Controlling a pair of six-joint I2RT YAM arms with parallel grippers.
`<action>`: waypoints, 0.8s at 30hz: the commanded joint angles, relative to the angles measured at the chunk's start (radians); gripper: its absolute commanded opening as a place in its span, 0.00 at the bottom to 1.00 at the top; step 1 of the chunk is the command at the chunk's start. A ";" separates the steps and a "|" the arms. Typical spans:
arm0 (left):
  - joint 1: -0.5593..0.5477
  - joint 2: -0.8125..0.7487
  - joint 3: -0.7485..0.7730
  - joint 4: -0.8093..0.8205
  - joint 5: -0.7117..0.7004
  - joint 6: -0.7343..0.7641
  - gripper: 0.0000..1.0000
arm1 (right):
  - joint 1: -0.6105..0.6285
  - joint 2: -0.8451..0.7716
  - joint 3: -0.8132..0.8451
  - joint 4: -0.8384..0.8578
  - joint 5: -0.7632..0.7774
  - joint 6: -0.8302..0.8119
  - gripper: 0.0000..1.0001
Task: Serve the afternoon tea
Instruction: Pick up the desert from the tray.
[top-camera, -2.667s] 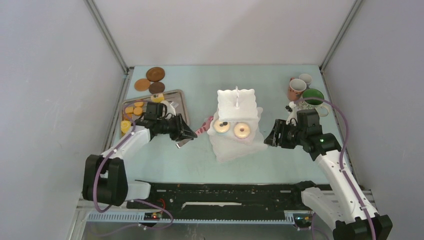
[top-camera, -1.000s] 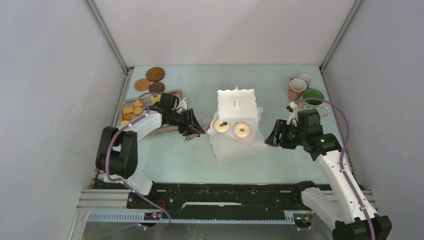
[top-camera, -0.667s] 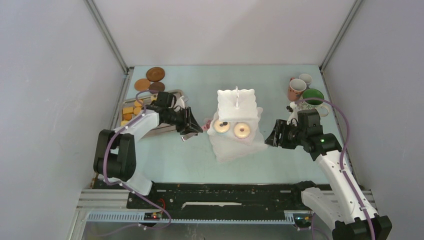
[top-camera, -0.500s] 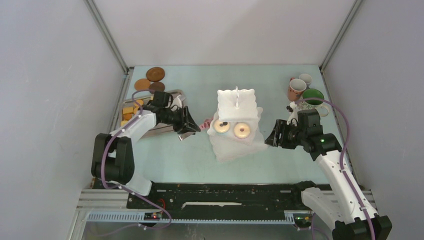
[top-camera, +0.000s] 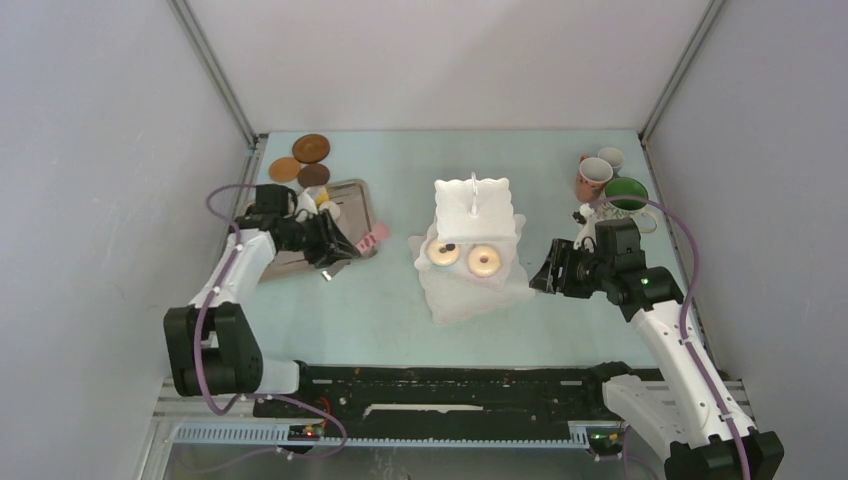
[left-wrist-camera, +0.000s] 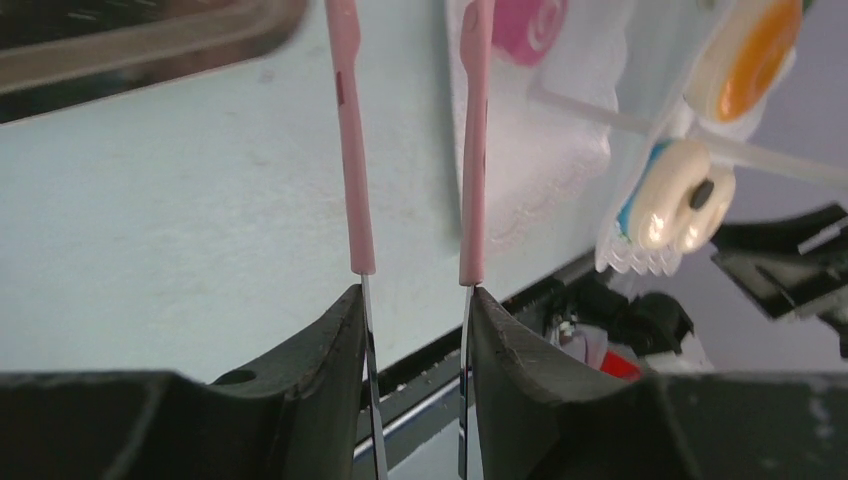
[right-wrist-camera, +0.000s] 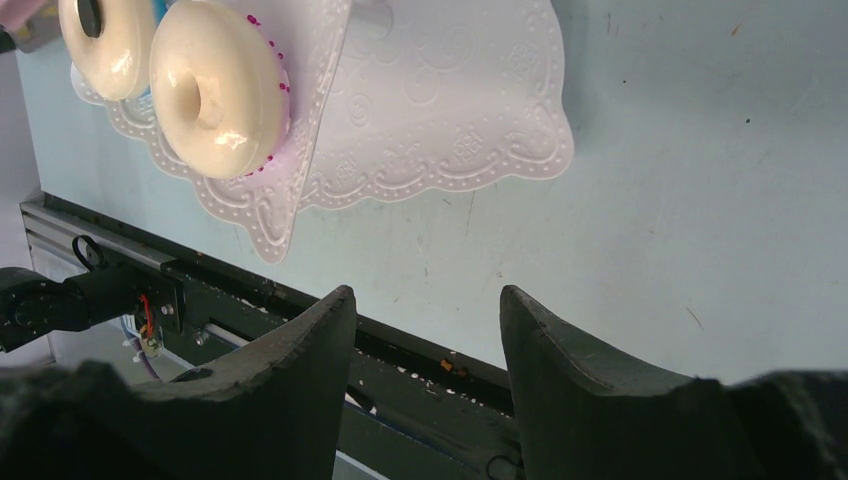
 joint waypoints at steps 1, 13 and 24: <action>0.082 -0.077 0.121 -0.120 -0.177 0.075 0.43 | -0.002 0.004 0.038 0.011 -0.003 -0.018 0.58; 0.094 0.133 0.522 -0.348 -0.626 0.169 0.44 | -0.007 0.017 0.038 0.020 -0.002 -0.019 0.58; 0.060 0.312 0.673 -0.379 -0.672 0.198 0.44 | -0.019 0.025 0.038 0.009 0.004 -0.019 0.58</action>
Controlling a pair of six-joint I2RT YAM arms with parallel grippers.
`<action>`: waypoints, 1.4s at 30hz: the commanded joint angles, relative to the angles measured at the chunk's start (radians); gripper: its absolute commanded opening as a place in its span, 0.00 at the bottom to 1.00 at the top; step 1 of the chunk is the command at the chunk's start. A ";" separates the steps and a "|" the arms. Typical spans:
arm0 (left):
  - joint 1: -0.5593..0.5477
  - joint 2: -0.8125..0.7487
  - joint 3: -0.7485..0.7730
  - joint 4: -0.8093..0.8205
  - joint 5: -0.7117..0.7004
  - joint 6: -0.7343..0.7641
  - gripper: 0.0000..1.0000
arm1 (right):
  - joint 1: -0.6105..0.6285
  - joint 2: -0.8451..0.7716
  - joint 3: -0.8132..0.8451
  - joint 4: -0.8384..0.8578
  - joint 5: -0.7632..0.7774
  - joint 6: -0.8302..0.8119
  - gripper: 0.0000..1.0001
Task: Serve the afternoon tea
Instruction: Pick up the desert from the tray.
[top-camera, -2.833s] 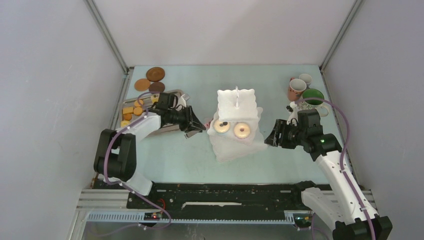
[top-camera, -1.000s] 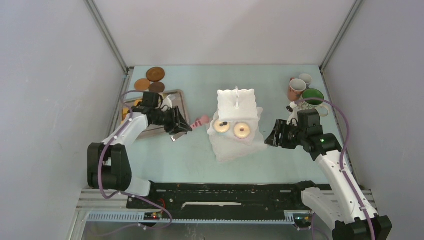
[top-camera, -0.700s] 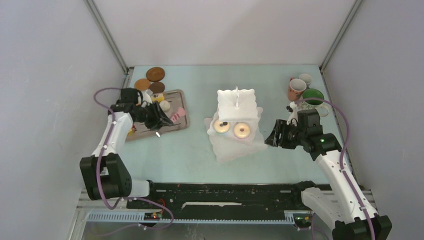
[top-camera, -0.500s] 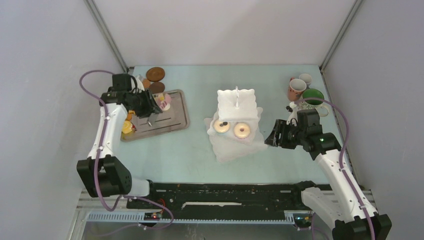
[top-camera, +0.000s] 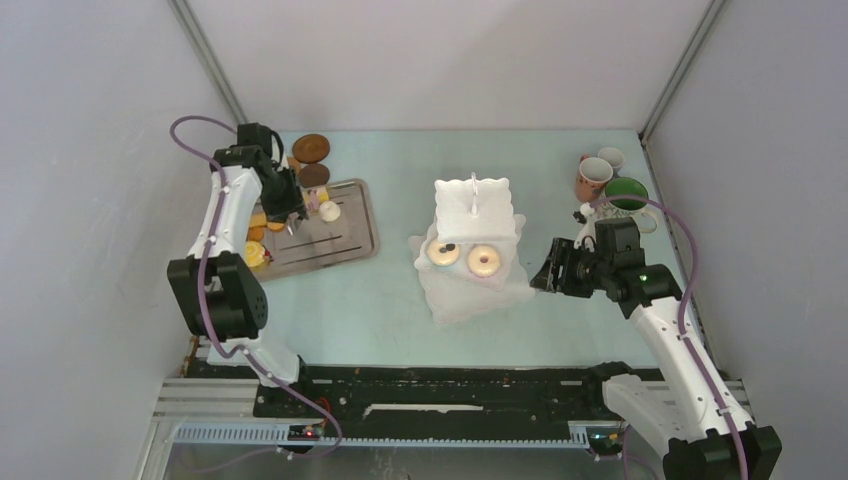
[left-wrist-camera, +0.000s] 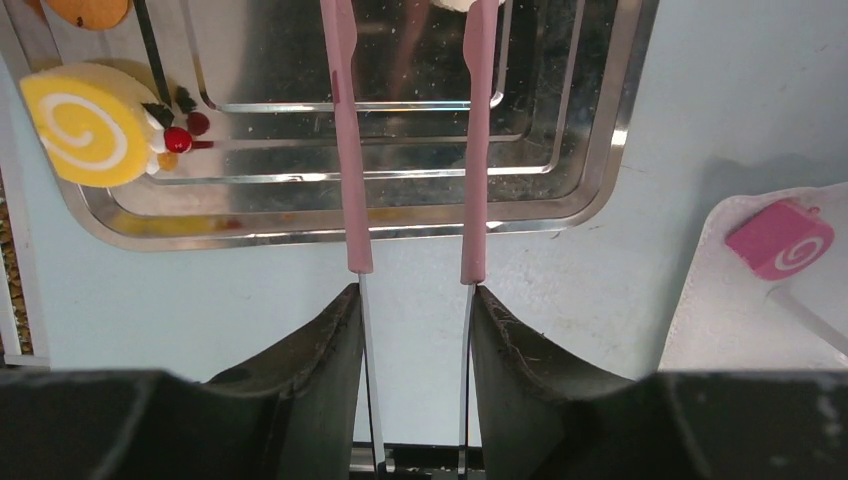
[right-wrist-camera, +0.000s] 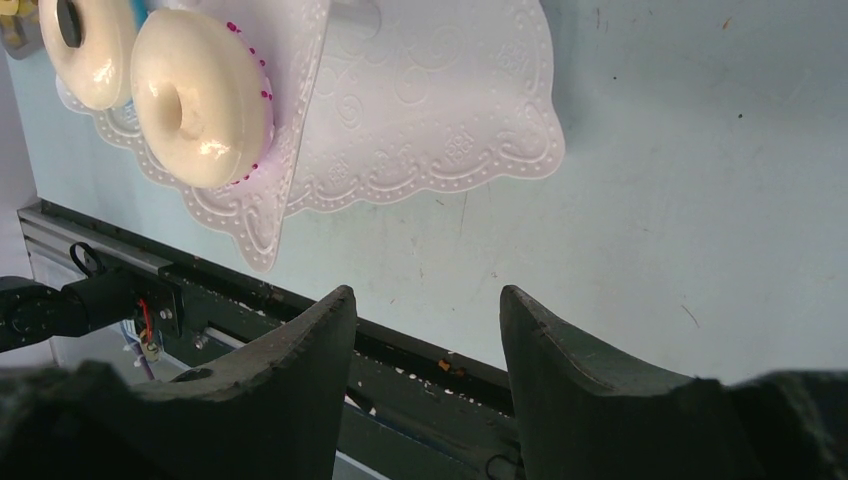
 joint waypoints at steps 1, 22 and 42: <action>-0.035 0.034 0.077 -0.012 -0.034 0.032 0.44 | -0.009 0.005 0.038 0.009 0.003 -0.019 0.58; -0.150 0.226 0.235 -0.049 -0.127 0.038 0.44 | -0.016 0.019 0.038 0.011 -0.002 -0.021 0.58; -0.155 0.267 0.193 -0.031 -0.130 0.043 0.45 | -0.018 0.019 0.038 0.009 0.002 -0.022 0.58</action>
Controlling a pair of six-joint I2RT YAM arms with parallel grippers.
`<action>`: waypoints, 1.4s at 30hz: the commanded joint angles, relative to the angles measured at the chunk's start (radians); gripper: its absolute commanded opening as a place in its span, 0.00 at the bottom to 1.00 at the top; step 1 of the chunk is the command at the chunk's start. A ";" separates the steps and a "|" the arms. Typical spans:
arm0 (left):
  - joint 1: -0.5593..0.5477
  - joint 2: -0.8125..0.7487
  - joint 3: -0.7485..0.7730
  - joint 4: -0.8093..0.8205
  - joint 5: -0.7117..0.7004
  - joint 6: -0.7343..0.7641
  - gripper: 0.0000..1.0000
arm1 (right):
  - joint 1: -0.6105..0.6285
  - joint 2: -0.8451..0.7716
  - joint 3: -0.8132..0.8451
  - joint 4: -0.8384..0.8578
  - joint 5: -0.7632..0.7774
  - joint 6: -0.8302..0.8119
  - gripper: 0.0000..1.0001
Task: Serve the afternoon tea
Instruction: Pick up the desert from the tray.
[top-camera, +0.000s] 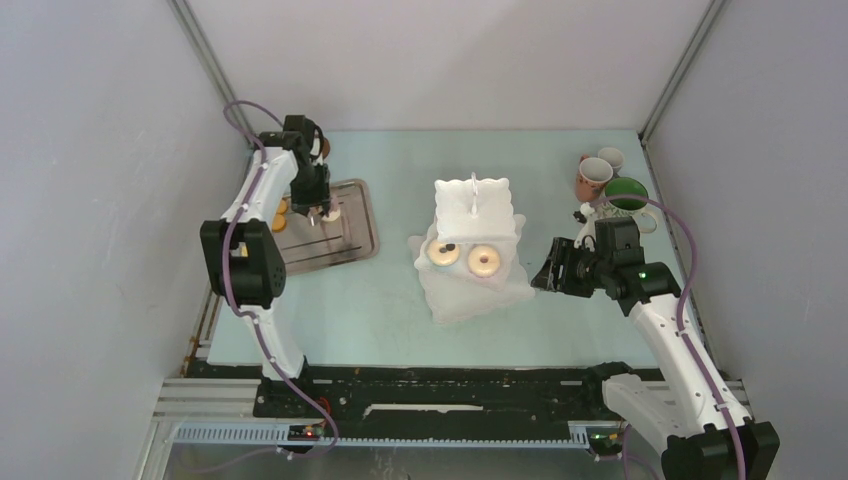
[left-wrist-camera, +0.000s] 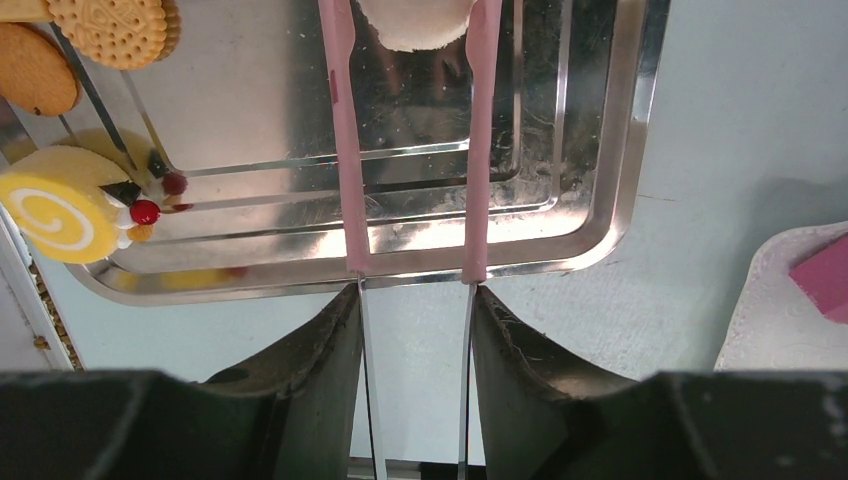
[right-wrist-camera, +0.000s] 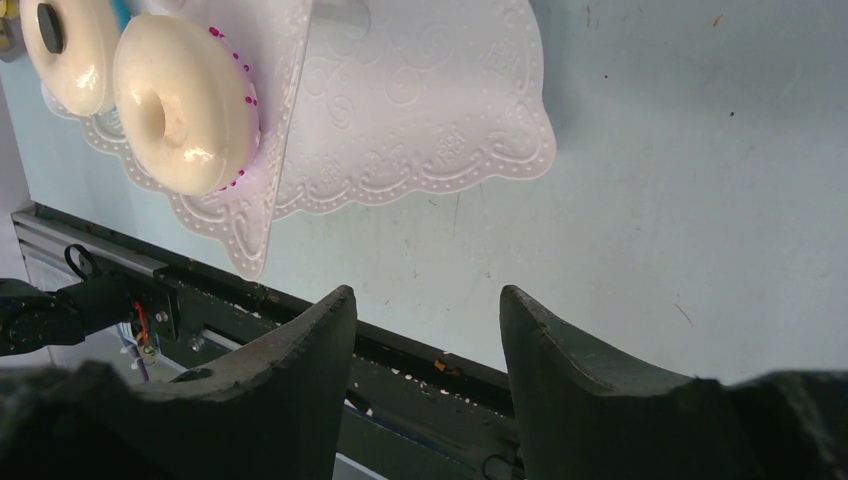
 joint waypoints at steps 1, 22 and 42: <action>-0.004 0.018 0.003 0.019 0.007 0.019 0.45 | -0.003 0.001 0.038 0.007 0.002 -0.015 0.58; -0.018 -0.048 -0.023 0.023 -0.034 0.029 0.21 | -0.004 -0.001 0.038 0.016 -0.005 -0.015 0.58; -0.300 -0.634 -0.556 0.073 0.080 -0.132 0.22 | -0.004 -0.016 0.038 0.006 -0.006 -0.040 0.58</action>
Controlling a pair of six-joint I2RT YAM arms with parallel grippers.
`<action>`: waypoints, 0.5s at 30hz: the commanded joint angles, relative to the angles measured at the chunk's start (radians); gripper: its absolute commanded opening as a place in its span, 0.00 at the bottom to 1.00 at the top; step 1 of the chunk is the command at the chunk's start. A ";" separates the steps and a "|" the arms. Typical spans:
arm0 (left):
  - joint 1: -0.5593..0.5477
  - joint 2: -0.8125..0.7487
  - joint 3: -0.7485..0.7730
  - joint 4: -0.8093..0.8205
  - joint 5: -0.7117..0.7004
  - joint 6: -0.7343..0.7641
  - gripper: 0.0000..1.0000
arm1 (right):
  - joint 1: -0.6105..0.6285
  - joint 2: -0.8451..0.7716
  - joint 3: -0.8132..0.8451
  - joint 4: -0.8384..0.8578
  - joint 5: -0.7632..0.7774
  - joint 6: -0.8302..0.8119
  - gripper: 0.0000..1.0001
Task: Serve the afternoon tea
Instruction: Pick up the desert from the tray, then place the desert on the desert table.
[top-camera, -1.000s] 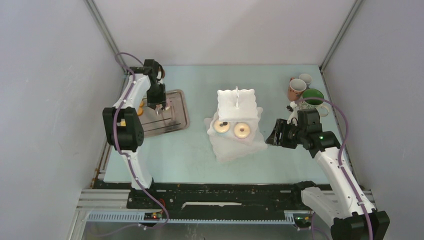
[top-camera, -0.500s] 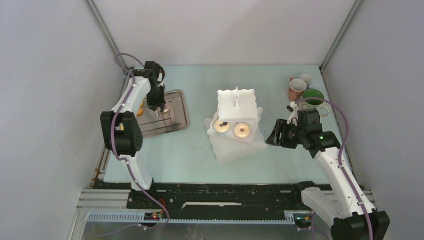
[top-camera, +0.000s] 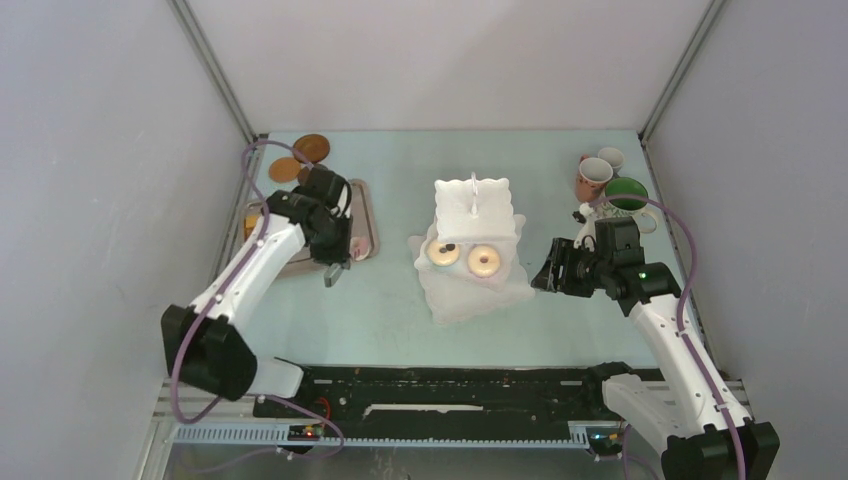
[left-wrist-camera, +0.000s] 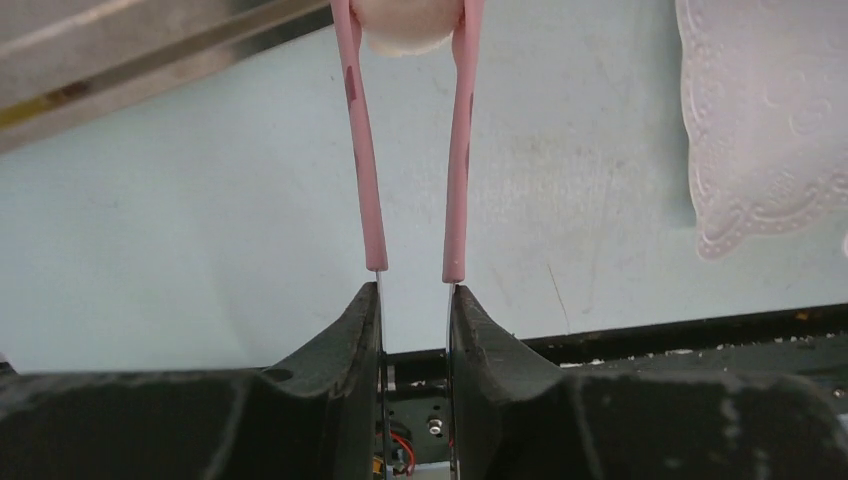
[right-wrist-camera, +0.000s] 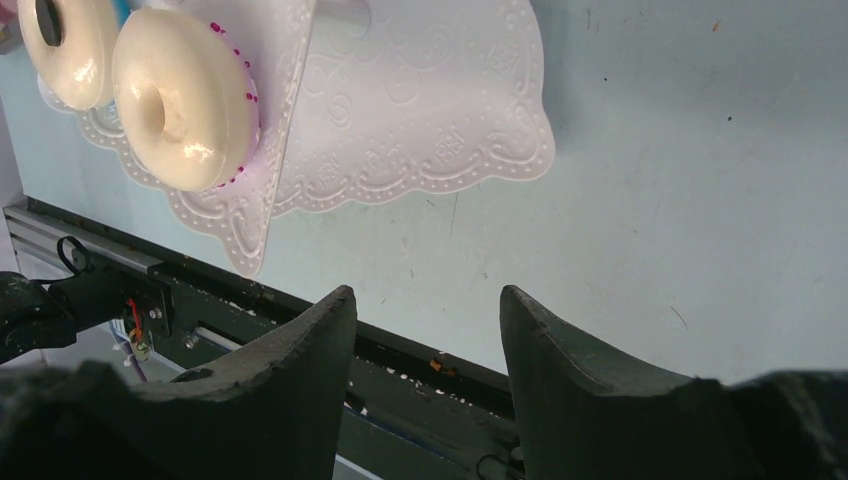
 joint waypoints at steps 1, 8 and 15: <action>-0.060 -0.144 -0.060 0.045 0.053 -0.071 0.22 | -0.005 -0.014 0.038 0.006 -0.004 -0.025 0.58; -0.246 -0.283 -0.180 0.139 0.077 -0.206 0.22 | -0.004 -0.016 0.038 0.014 0.003 -0.030 0.59; -0.458 -0.288 -0.284 0.368 0.080 -0.365 0.22 | -0.023 -0.016 0.038 0.009 0.061 -0.024 0.63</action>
